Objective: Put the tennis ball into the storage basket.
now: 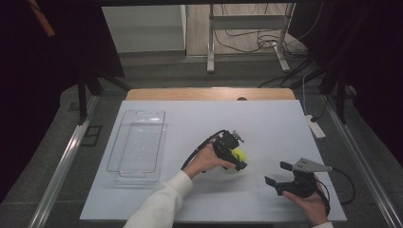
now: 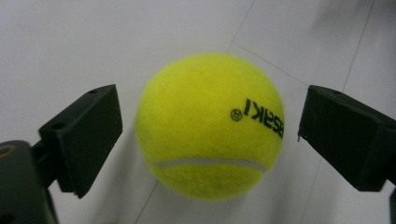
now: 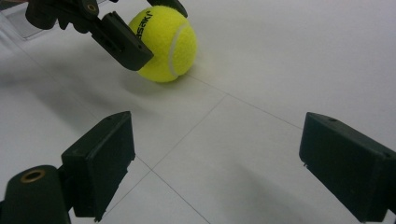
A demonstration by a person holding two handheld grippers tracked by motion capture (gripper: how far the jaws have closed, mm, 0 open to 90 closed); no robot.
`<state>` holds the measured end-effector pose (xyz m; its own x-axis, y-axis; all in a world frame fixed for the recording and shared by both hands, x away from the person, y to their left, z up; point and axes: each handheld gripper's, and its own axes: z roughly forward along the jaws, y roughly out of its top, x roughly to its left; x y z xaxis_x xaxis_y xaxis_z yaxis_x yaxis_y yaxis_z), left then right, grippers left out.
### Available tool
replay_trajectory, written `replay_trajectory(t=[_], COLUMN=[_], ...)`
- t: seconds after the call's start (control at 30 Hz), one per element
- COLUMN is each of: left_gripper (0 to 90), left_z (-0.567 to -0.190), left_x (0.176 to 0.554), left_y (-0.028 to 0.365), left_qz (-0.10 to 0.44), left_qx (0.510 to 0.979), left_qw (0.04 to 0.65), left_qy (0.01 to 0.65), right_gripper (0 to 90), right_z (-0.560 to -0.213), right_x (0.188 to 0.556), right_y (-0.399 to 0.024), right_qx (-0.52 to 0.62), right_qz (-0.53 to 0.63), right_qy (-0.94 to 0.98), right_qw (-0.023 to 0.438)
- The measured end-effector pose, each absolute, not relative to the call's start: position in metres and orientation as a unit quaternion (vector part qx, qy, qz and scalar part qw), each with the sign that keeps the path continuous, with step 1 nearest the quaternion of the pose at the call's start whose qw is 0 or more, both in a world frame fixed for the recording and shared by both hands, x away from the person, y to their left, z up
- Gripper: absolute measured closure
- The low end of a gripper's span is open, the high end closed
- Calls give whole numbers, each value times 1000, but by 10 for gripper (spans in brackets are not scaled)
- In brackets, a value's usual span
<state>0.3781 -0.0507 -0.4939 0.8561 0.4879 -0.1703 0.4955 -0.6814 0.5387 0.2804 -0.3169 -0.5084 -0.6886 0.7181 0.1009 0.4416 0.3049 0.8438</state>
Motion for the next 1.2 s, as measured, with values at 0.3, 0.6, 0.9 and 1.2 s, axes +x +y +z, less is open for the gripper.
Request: replay_trajectory(t=[0.3, 0.6, 0.9, 1.2], left_gripper=[215, 258, 261, 261], left_z=[-497, -496, -492, -487], left_x=[377, 377, 375, 371], left_y=[-52, -51, -49, -47], left_qz=[1, 2, 16, 23], left_qx=[924, 922, 922, 920], left_qw=[277, 283, 290, 301], left_qy=[264, 266, 255, 251], right_gripper=[106, 106, 107, 106], right_z=[-508, -508, -508, -508], right_x=[280, 281, 281, 281], right_y=[-317, -317, -317, -317], right_qx=[365, 366, 366, 366], right_qz=[463, 462, 462, 462], right_qy=[794, 794, 794, 794], right_qw=[149, 150, 149, 150])
